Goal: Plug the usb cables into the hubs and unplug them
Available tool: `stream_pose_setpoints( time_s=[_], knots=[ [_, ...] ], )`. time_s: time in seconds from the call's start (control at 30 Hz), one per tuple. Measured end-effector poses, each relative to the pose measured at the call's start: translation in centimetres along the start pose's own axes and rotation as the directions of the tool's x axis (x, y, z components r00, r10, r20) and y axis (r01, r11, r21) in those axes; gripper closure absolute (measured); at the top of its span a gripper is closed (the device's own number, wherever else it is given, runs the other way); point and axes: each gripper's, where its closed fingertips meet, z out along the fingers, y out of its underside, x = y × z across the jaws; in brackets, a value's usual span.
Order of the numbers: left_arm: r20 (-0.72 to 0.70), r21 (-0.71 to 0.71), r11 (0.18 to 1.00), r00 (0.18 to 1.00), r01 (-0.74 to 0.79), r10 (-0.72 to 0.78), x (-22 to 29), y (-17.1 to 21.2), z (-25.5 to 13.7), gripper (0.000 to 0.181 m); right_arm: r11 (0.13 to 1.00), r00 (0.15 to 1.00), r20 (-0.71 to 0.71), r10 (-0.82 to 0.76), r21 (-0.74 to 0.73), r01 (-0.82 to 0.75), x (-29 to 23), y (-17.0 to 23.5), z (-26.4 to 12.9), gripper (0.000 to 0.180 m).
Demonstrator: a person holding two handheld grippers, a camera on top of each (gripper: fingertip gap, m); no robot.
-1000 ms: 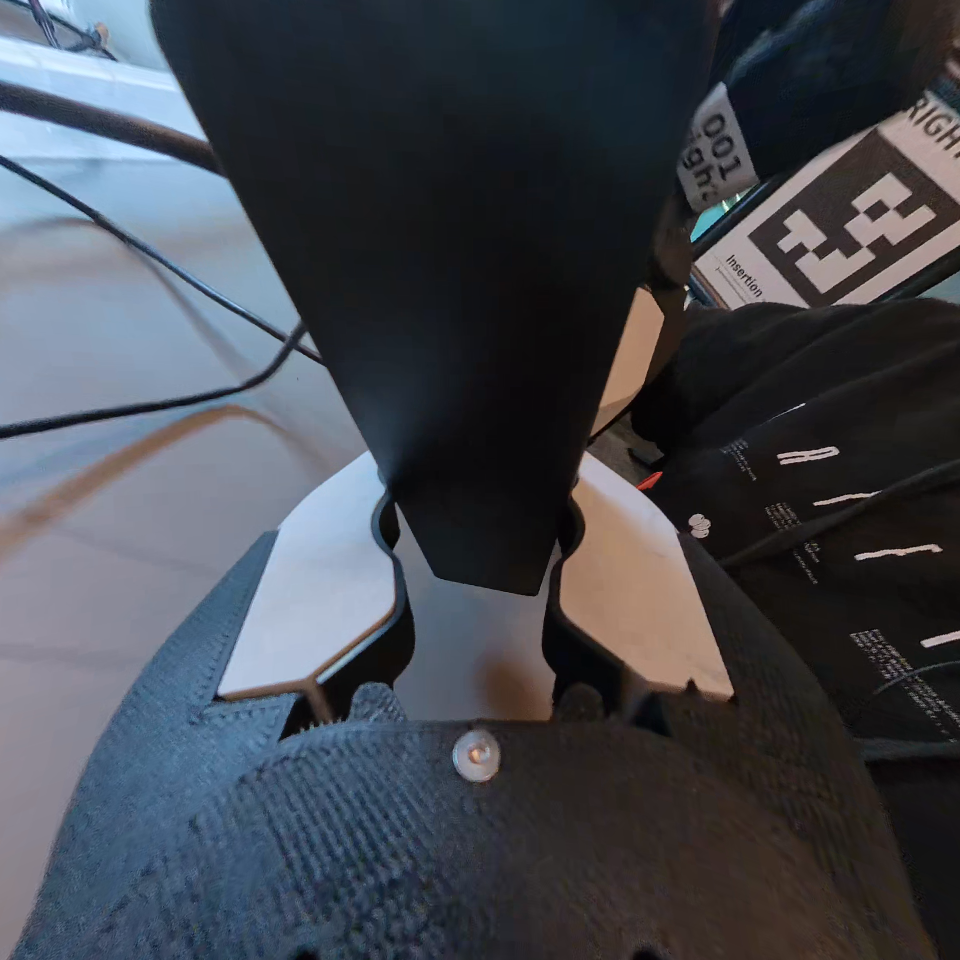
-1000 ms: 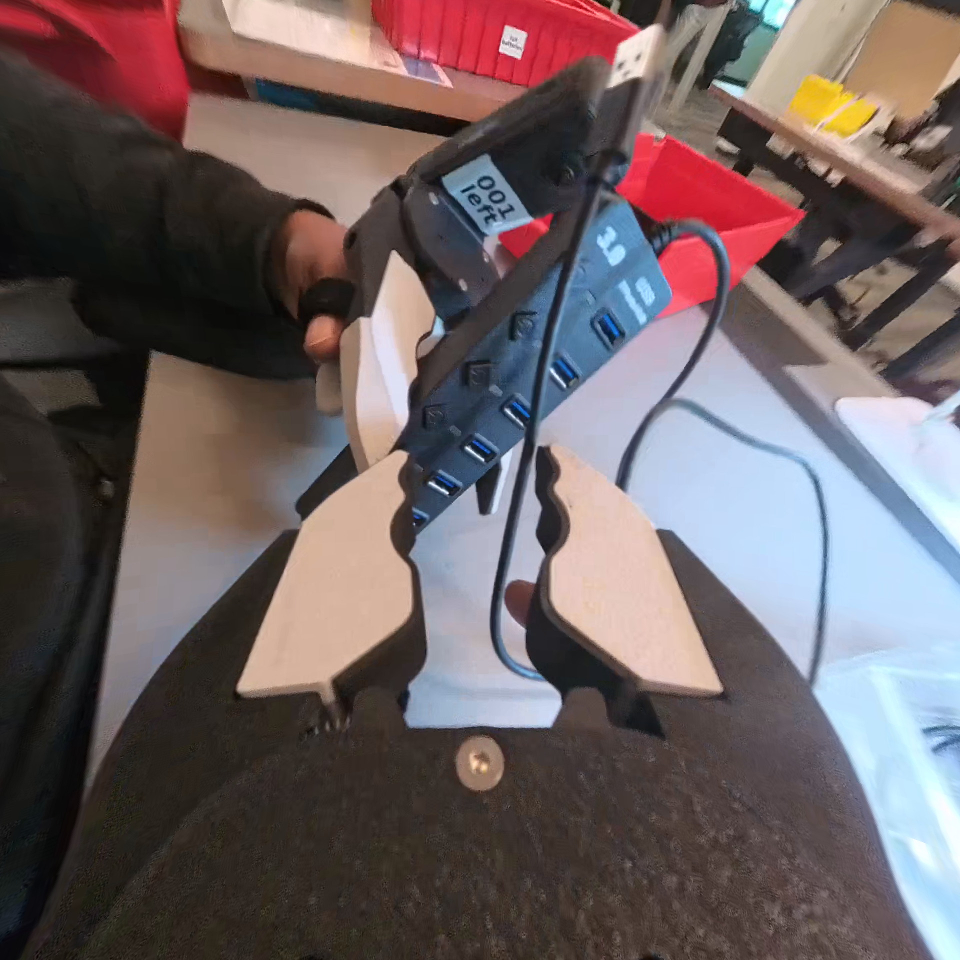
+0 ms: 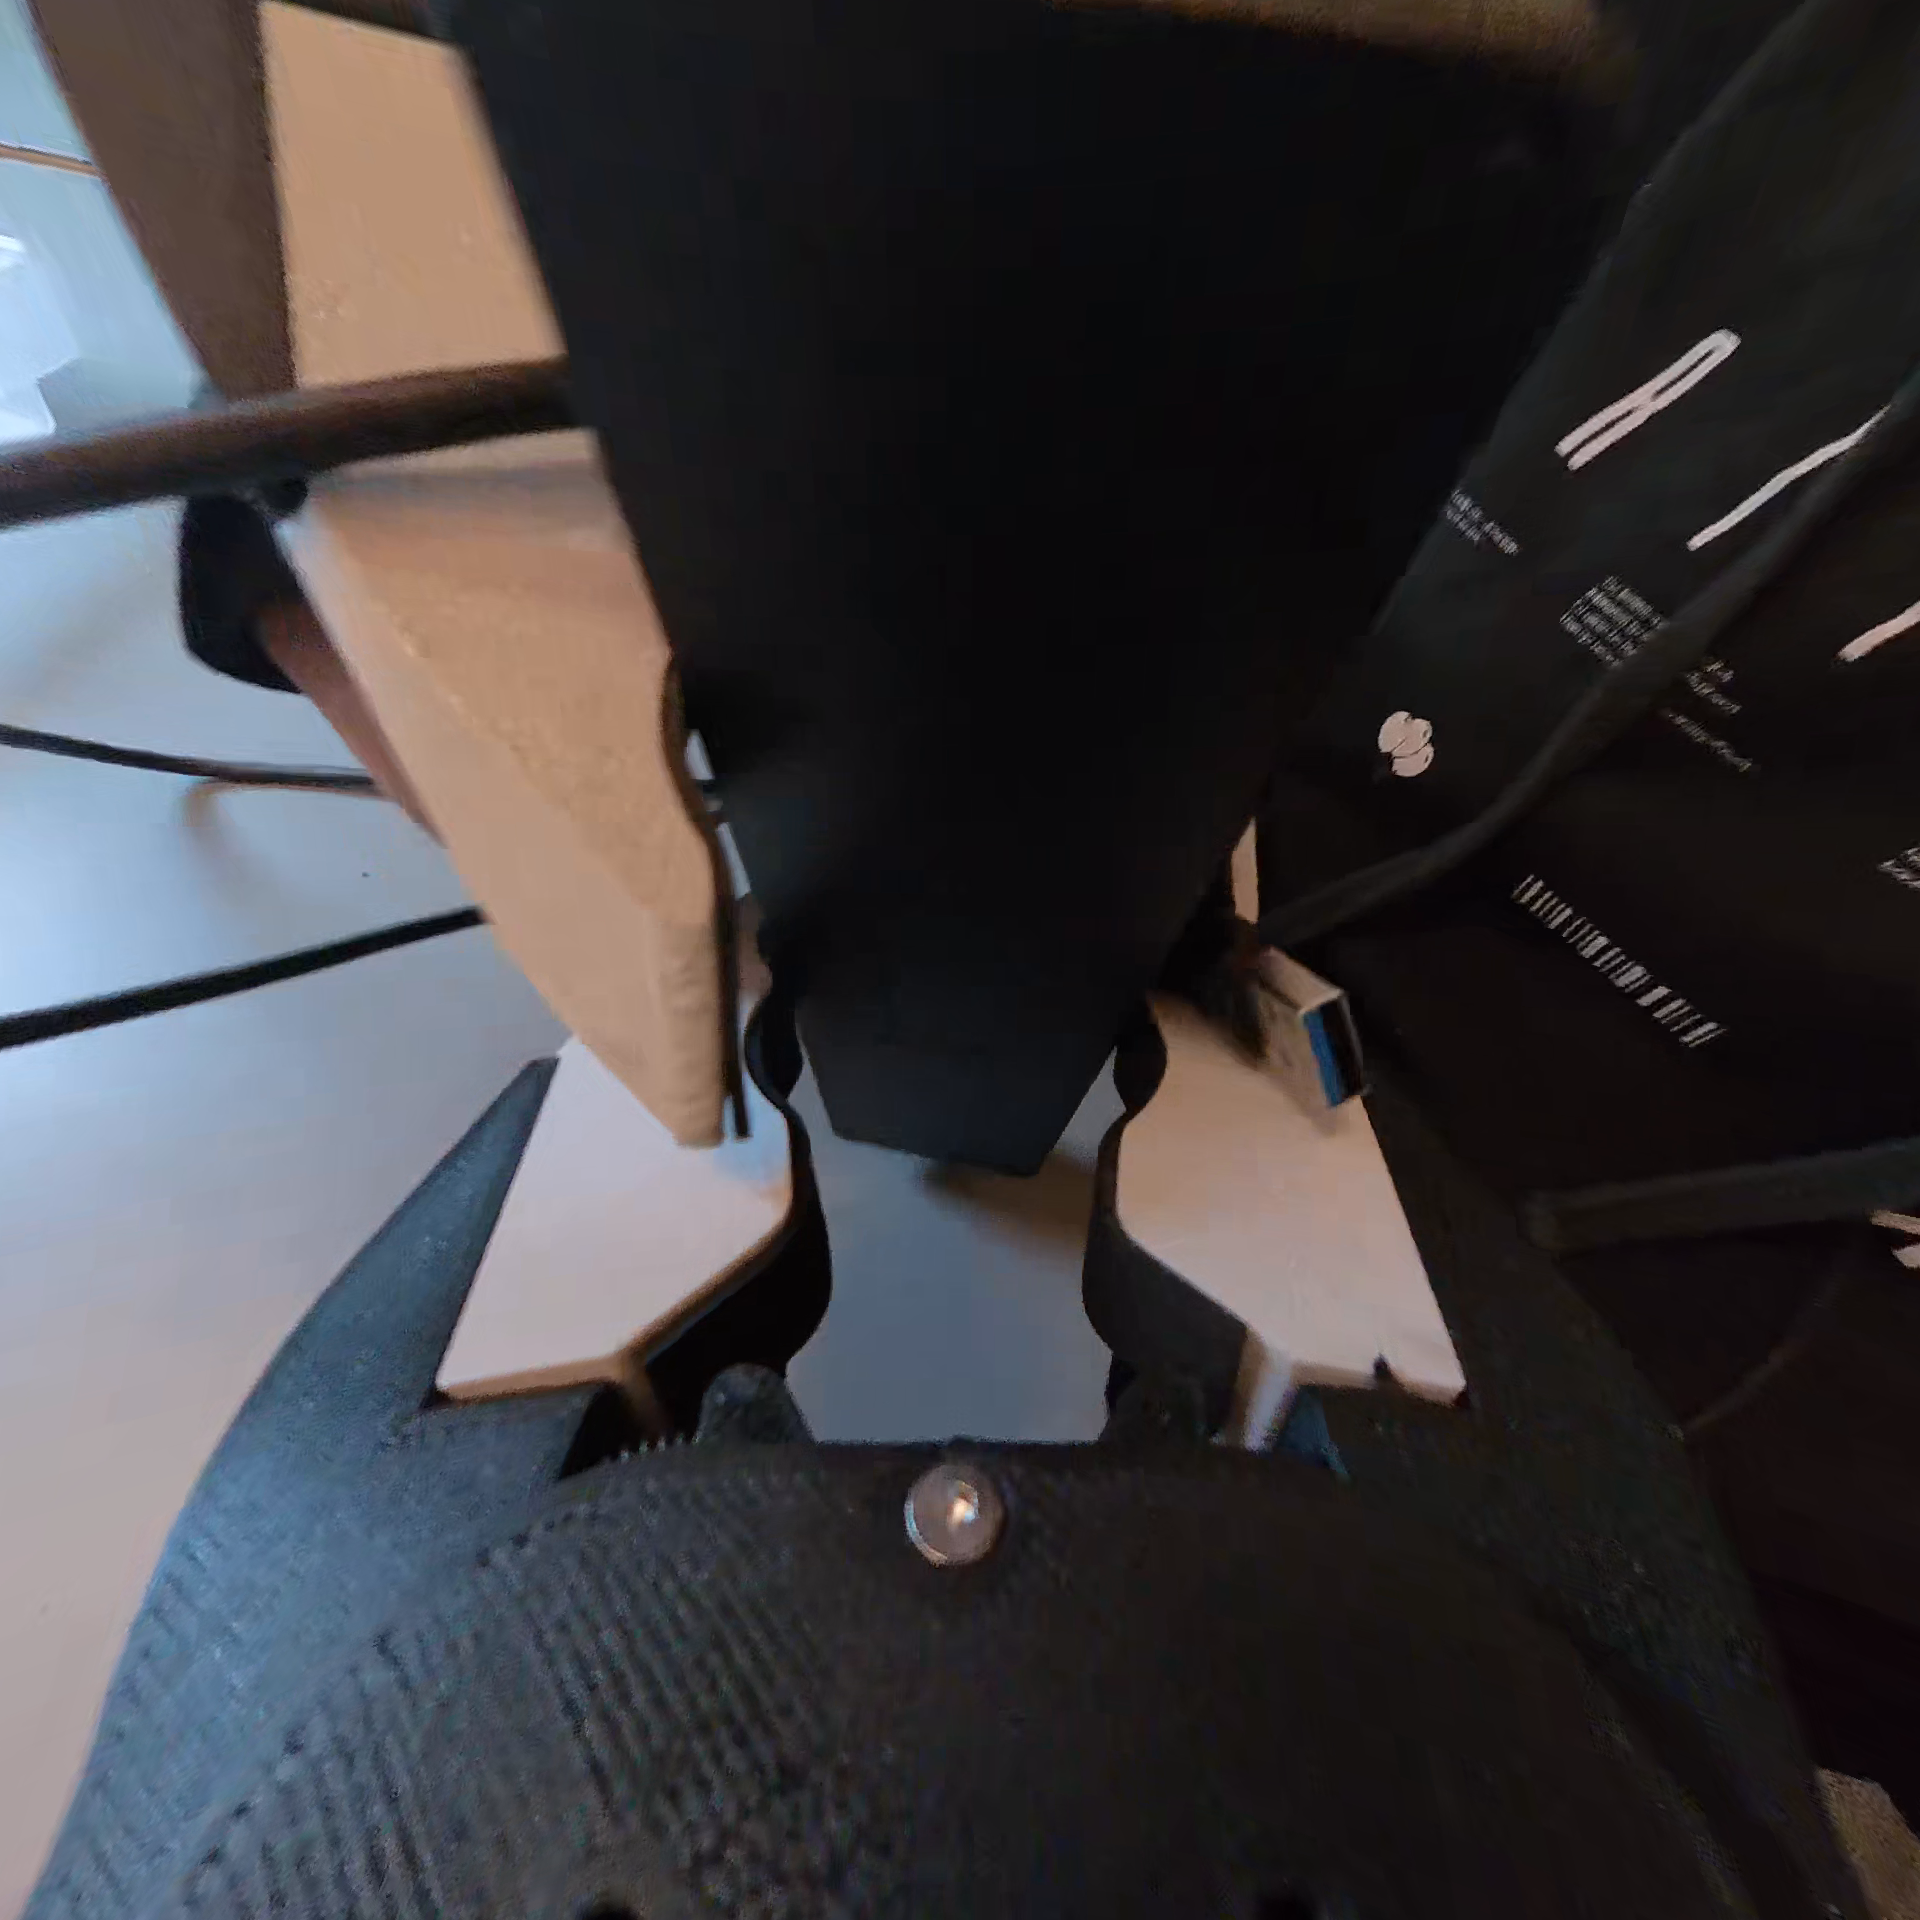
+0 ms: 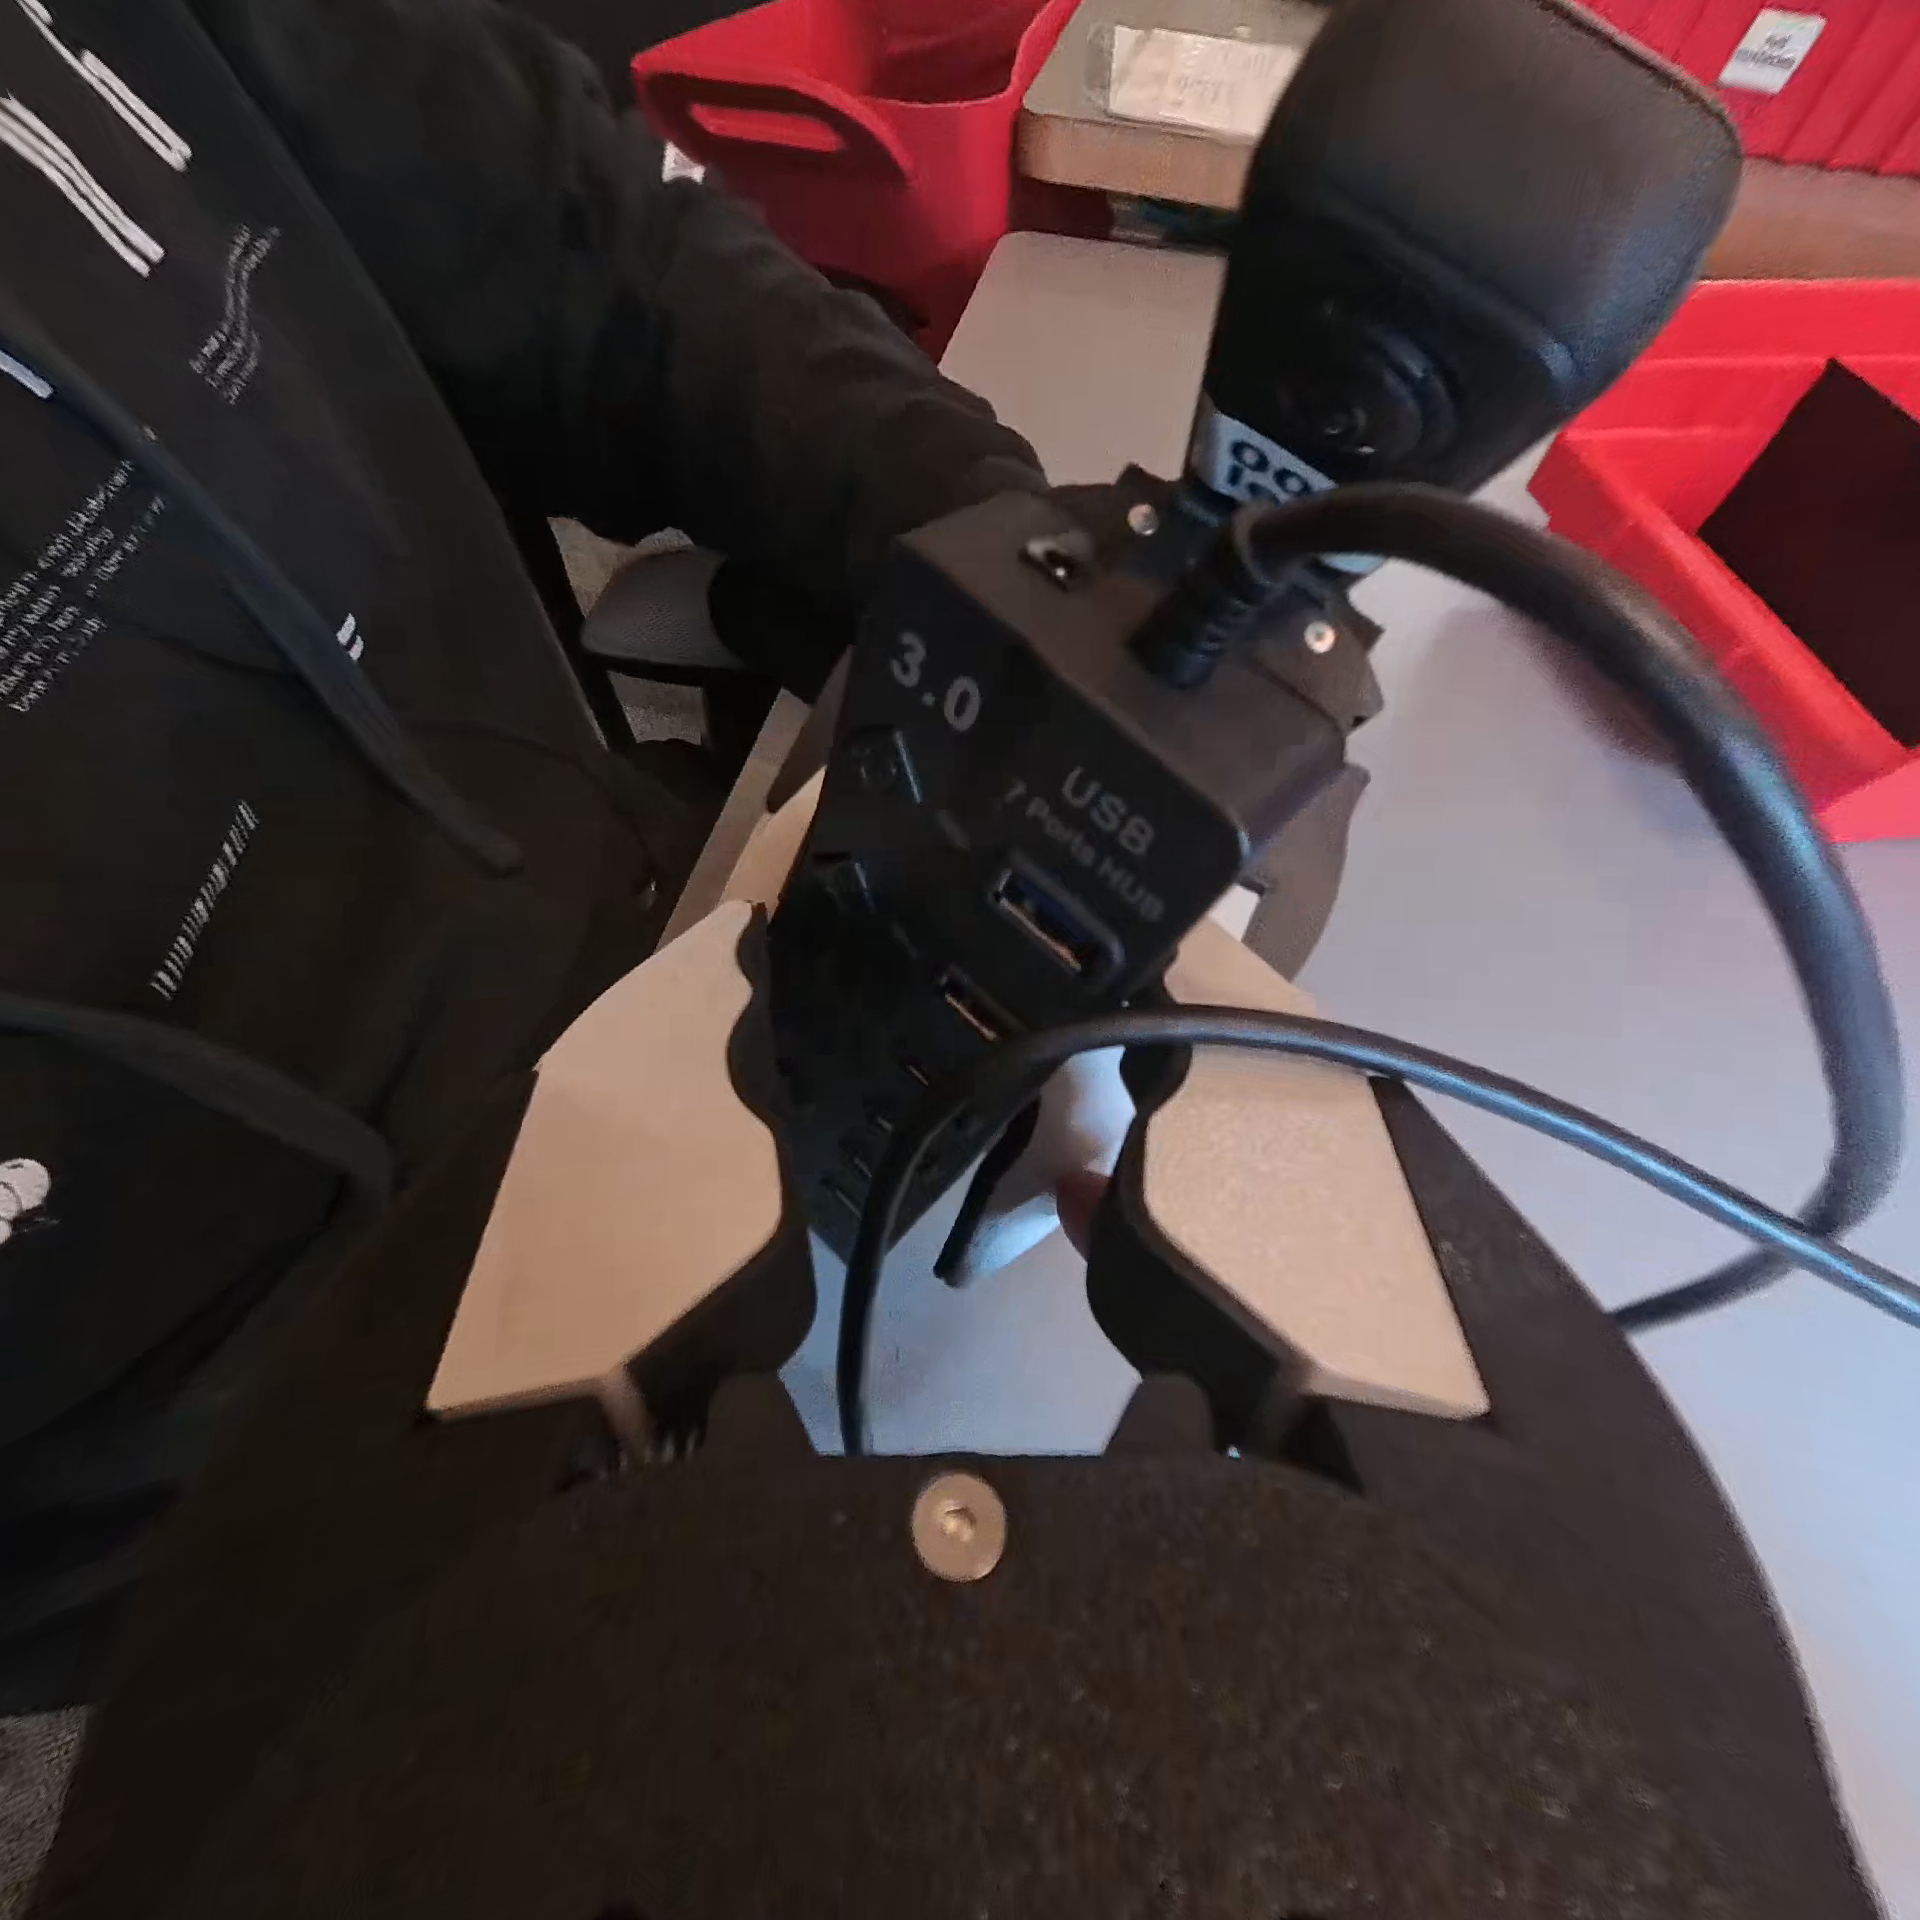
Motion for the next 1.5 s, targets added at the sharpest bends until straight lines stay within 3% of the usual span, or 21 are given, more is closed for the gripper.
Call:
stream_pose_setpoints(
  time_s=[0.1,0.17,0.37,0.43,0.5,0.67,0.8,0.93,1.13,1.33,1.5],
  knots=[
    [0.038,0.081,0.996,0.998,0.037,-0.04,-1.1,-1.0,-1.6,0.117,0.999,0.999,-0.037,-0.004,0.041,0.005,0.8,-1.0,-1.0,0.13],
    [0.091,0.13,0.988,0.992,0.079,-0.091,-2.3,-1.7,-2.6,0.114,0.999,0.994,-0.104,-0.011,0.042,0.015,2.0,-1.3,-1.8,0.132],
    [0.357,0.187,0.982,0.93,0.015,-0.083,-5.6,-2.8,-6.0,0.121,0.993,0.967,-0.233,-0.105,-0.077,0.09,4.3,-2.3,-4.4,0.135],
    [0.377,0.24,0.97,0.918,0.029,-0.121,-6.0,-3.2,-7.5,0.123,0.988,0.951,-0.282,-0.128,-0.117,0.099,5.4,-3.2,-5.9,0.138],
    [0.389,0.282,0.959,0.909,0.036,-0.148,-6.3,-3.4,-8.7,0.125,0.984,0.921,-0.359,-0.15,-0.143,0.105,7.0,-4.5,-8.1,0.149],
    [0.463,0.306,0.952,0.872,0.012,-0.16,-7.3,-3.5,-10.6,0.128,0.966,0.835,-0.51,-0.206,-0.243,0.089,11.9,-7.5,-14.6,0.15],
    [0.484,0.314,0.949,0.858,0.014,-0.173,-7.6,-3.3,-11.1,0.132,0.94,0.745,-0.627,-0.228,-0.342,0.0,17.4,-7.4,-20.5,0.15],
    [0.485,0.295,0.955,0.858,0.019,-0.167,-7.7,-3.0,-10.7,0.133,0.873,0.636,-0.724,-0.266,-0.461,-0.16,24.0,-2.8,-26.1,0.15],
    [0.489,0.248,0.968,0.858,0.036,-0.157,-8.0,-2.0,-9.9,0.134,0.694,0.567,-0.771,-0.288,-0.577,-0.431,32.0,8.8,-31.1,0.15],
    [0.491,0.217,0.975,0.857,0.054,-0.157,-8.4,-1.1,-9.4,0.134,0.515,0.641,-0.754,-0.147,-0.611,-0.601,34.6,18.6,-30.6,0.15],
    [0.473,0.22,0.972,0.863,0.077,-0.175,-8.5,-0.7,-9.2,0.134,0.426,0.679,-0.733,-0.041,-0.627,-0.652,33.6,20.3,-29.9,0.137]
  ],
)
